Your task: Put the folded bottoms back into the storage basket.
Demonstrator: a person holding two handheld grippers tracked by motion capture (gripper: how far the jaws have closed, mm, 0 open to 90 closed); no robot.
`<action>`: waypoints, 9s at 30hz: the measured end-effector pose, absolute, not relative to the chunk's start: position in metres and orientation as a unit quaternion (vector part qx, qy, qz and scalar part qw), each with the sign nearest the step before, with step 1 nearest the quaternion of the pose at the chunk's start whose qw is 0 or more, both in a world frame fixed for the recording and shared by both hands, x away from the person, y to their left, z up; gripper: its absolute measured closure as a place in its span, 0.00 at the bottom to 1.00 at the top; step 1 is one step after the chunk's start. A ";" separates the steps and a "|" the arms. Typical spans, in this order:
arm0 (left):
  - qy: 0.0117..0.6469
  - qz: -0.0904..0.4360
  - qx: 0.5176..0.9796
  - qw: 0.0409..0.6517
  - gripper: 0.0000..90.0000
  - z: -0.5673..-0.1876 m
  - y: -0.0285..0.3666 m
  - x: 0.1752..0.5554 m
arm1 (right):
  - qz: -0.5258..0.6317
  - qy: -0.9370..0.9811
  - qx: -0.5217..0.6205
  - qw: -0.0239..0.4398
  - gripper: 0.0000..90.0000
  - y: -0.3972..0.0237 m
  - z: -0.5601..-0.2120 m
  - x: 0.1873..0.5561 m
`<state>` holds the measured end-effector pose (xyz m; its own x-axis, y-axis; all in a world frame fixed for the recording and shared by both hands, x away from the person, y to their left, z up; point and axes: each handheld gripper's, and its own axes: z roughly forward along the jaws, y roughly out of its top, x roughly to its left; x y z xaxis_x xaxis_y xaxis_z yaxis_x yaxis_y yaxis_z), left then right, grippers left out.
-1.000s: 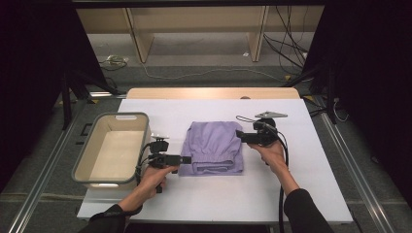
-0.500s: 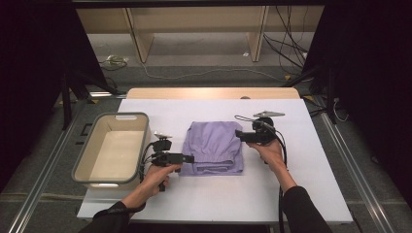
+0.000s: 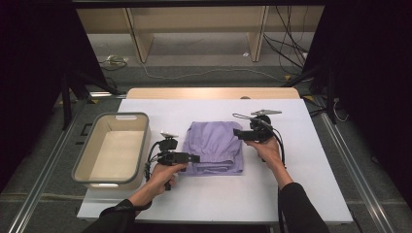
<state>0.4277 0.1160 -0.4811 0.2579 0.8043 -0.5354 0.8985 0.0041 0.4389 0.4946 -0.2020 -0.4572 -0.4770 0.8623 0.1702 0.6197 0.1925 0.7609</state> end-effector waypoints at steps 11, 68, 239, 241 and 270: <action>0.607 -0.063 0.702 0.367 0.18 -0.481 0.109 0.429 | 0.406 0.756 0.491 0.150 0.21 -0.201 -0.458 0.498; 0.591 -0.081 0.702 0.389 0.85 -0.483 0.114 0.415 | 0.370 0.759 0.533 0.056 0.68 -0.176 -0.485 0.541; 0.526 -0.024 0.694 0.490 0.84 -0.363 0.277 0.362 | 0.518 0.739 0.431 0.029 0.95 -0.018 -0.344 0.498; 0.527 -0.022 0.694 0.490 0.84 -0.363 0.279 0.362 | 0.518 0.738 0.431 0.028 0.95 -0.017 -0.343 0.498; 0.544 0.005 0.680 0.492 0.84 -0.352 0.317 0.359 | 0.516 0.746 0.421 0.029 0.95 0.030 -0.331 0.504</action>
<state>0.3586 0.3168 -0.3521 0.4089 0.7445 -0.5278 0.7345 0.0748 0.6745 0.5041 0.0296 -0.3311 -0.6441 0.6581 0.3900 0.5974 0.1142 0.7938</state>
